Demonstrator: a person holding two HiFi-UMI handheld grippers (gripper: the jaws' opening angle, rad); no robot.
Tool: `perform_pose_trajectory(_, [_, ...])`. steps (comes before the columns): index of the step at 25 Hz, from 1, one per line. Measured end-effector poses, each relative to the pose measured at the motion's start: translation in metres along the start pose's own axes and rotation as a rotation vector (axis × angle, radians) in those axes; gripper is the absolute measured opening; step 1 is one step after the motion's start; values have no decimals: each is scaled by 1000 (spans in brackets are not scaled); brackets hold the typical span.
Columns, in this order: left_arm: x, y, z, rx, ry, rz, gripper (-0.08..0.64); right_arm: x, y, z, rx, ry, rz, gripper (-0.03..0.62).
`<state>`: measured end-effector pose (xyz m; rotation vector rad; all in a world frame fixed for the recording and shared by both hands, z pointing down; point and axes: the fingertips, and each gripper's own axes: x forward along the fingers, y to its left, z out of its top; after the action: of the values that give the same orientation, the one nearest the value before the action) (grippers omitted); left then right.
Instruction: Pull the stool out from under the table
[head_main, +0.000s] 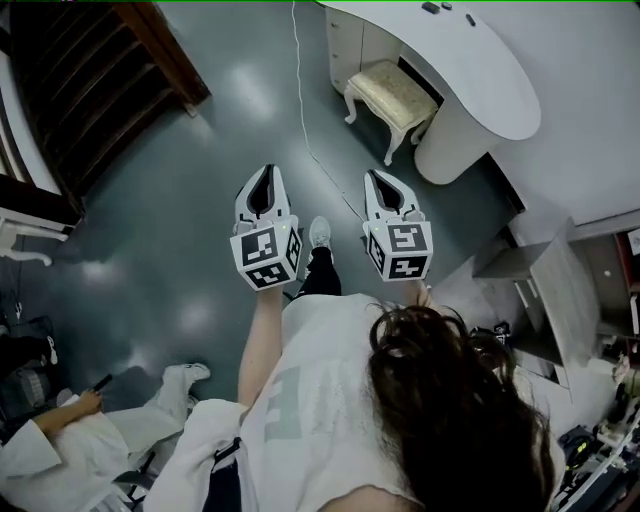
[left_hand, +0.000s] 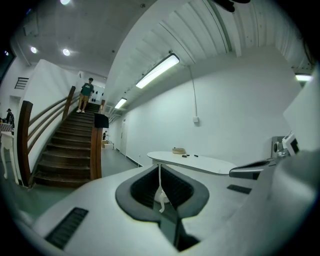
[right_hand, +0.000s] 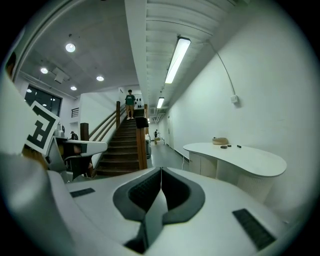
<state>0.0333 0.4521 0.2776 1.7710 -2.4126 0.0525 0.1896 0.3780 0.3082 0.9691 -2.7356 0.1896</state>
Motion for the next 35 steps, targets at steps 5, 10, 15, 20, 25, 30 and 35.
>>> perform_pose_trajectory(5, [46,22,19,6,-31,-10,34,53,-2,15,8,14,19,31])
perform_pose_trajectory(10, [98,50,29,-17,-38,-16,34,115,-10,31,-7,54,22,31])
perform_pose_trajectory(15, [154,88,31,-38,-21,7,34,180,-19,50,-5,68,25,31])
perform_pose_trajectory(20, [210,121,29,-31,0,34,34,247,-32,61,2,82,27,31])
perform_pose_trajectory(25, [259,154,44,-16,3,26,34,302,-36,71,31,95,28,31])
perform_pose_trajectory(30, [301,161,66,-9,-18,38,34,335,-58,90,36,77,22,31])
perform_pose_trajectory(35, [336,151,66,-1,-16,66,34,375,-78,101,57,49,56,31])
